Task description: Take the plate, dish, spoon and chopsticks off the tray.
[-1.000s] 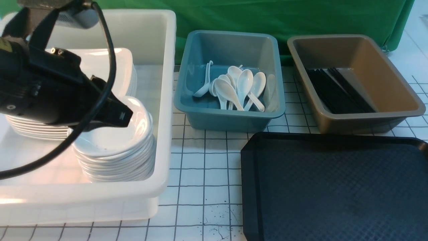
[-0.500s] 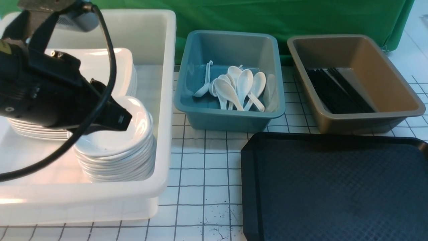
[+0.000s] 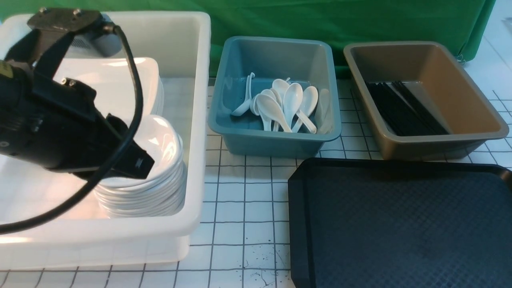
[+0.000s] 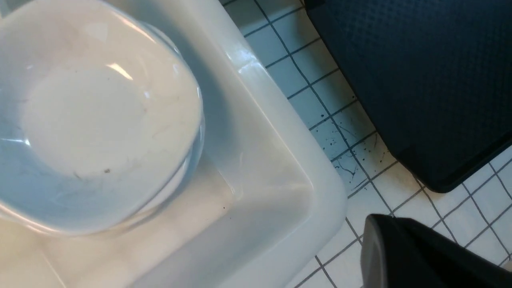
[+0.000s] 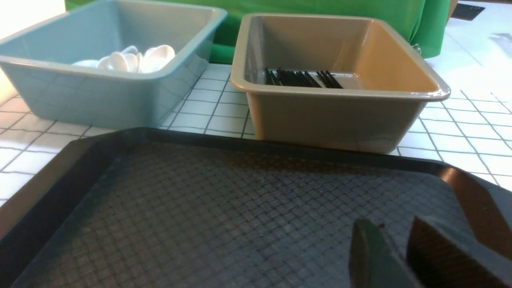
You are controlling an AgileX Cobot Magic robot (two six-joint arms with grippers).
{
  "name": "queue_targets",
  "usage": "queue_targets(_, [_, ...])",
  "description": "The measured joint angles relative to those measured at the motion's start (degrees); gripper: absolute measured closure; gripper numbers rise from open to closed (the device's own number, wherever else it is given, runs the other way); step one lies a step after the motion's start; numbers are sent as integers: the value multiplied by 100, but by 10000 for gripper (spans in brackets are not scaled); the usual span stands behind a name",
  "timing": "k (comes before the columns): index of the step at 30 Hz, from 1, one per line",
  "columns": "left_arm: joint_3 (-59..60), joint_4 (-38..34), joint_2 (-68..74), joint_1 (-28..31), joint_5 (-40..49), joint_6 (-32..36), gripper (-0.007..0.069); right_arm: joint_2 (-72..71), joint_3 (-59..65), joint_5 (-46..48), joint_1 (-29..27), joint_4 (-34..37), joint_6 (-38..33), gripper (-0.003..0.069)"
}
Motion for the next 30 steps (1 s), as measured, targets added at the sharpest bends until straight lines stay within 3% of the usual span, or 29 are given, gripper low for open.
queue_targets(14, [66, -168, -1023, 0, 29, 0, 620, 0, 0, 24, -266, 0, 0, 465])
queue_targets(19, [601, -429, -1819, 0, -430, 0, 620, 0, 0, 24, -266, 0, 0, 460])
queue_targets(23, [1569, -873, -2640, 0, -1628, 0, 620, 0, 0, 31, -266, 0, 0, 449])
queue_targets(24, [2136, -1108, -3043, 0, -2488, 0, 620, 0, 0, 31, -266, 0, 0, 445])
queue_targets(25, [2198, -1132, -3084, 0, -2585, 0, 620, 0, 0, 31, -266, 0, 0, 445])
queue_targets(27, [2909, -1318, -3599, 0, -3652, 0, 619, 0, 0, 31, -266, 0, 0, 439])
queue_targets(30, [3301, -1326, -3953, 0, -4238, 0, 619, 0, 0, 31, -266, 0, 0, 433])
